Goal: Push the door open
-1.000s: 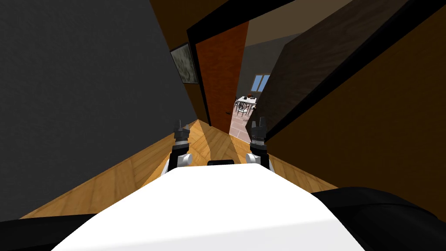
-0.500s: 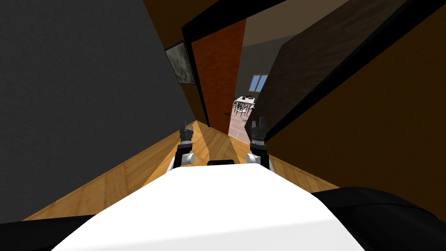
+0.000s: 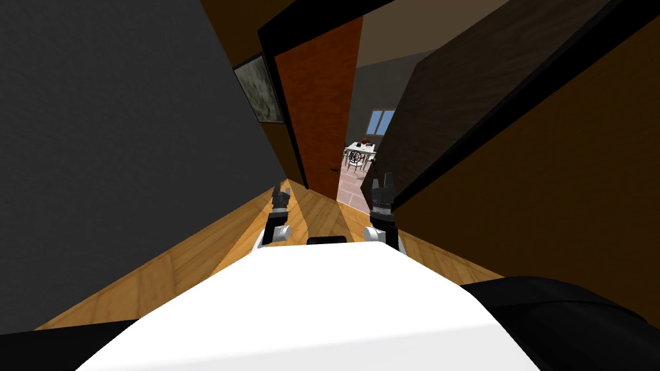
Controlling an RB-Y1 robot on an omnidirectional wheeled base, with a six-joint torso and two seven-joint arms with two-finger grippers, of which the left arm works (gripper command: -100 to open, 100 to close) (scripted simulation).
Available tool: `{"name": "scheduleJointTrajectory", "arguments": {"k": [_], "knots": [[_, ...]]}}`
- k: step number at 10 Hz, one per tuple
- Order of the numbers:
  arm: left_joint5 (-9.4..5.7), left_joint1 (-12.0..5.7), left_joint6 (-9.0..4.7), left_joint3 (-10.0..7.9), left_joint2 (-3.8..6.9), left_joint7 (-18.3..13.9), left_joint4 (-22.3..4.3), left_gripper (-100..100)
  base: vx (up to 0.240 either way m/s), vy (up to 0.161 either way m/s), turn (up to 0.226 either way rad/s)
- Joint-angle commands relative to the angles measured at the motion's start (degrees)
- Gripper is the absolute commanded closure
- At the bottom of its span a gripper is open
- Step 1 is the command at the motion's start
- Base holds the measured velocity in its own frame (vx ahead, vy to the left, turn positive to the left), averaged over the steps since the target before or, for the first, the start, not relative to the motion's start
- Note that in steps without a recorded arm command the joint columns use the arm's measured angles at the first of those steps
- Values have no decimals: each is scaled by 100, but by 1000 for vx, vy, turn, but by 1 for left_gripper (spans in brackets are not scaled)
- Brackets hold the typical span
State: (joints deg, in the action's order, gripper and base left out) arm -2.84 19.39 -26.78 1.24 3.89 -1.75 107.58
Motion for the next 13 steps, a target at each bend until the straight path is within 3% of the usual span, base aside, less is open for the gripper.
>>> {"name": "scheduleJointTrajectory", "arguments": {"k": [1,13], "knots": [[-1,-73,-64,50,13,4,-203,-100,98,-9,-49],[-58,-811,-525,370,138,3,-1974,-100,97,-2,-62]]}}
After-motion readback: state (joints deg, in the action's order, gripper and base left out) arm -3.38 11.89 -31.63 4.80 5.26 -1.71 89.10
